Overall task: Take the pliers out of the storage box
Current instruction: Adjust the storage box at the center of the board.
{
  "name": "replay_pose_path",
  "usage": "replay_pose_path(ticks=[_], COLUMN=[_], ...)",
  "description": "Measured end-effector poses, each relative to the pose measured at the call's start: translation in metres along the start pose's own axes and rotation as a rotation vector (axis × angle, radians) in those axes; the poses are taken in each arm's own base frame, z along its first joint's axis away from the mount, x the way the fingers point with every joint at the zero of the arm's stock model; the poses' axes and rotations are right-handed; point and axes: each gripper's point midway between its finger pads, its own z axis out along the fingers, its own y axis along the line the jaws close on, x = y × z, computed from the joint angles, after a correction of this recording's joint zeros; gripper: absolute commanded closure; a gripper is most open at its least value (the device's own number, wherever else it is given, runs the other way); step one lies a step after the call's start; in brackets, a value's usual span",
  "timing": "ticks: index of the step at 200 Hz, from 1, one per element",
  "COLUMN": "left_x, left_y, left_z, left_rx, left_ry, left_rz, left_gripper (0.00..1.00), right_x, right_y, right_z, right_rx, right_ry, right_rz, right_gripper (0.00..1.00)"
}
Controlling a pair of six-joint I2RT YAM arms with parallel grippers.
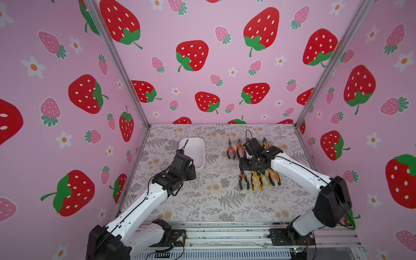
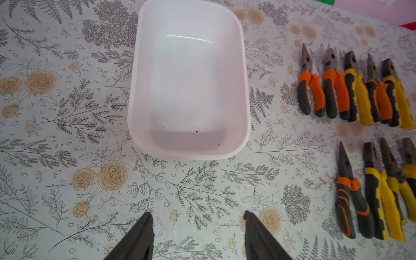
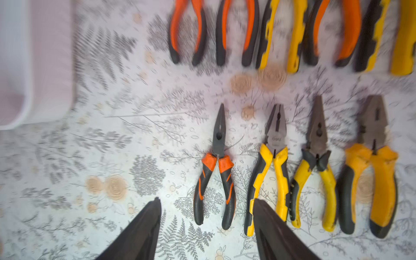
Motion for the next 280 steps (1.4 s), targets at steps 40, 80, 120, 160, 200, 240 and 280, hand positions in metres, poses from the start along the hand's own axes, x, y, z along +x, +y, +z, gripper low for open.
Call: replay_pose_path(ticks=[40, 80, 120, 160, 200, 240, 280], left_x=[-0.027, -0.054, -0.075, -0.095, -0.087, -0.077, -0.074], left_y=[0.044, 0.057, 0.08, 0.112, 0.117, 0.12, 0.113], left_z=[0.033, 0.062, 0.096, 0.123, 0.147, 0.168, 0.172], left_rx=[-0.096, -0.14, -0.204, -0.256, -0.281, -0.282, -0.25], left_ry=[0.093, 0.161, 0.228, 0.273, 0.333, 0.382, 0.385], left_rz=[-0.119, -0.114, -0.094, -0.101, -0.072, -0.059, -0.07], left_gripper=[0.38, 0.38, 0.41, 0.44, 0.44, 0.43, 0.41], right_x=[0.033, 0.058, 0.048, 0.048, 0.048, 0.049, 0.052], right_y=[-0.013, -0.025, -0.025, -0.026, -0.025, -0.025, -0.025], right_z=[0.008, 0.019, 0.008, 0.007, 0.011, 0.016, 0.021], right_rx=[-0.027, -0.005, -0.036, -0.041, -0.037, -0.031, -0.021], right_ry=[-0.022, 0.001, -0.081, -0.095, -0.088, -0.079, -0.062], right_rz=[0.027, 0.039, 0.068, 0.082, 0.081, 0.078, 0.074], right_gripper=[0.32, 0.32, 0.32, 0.32, 0.32, 0.32, 0.32])
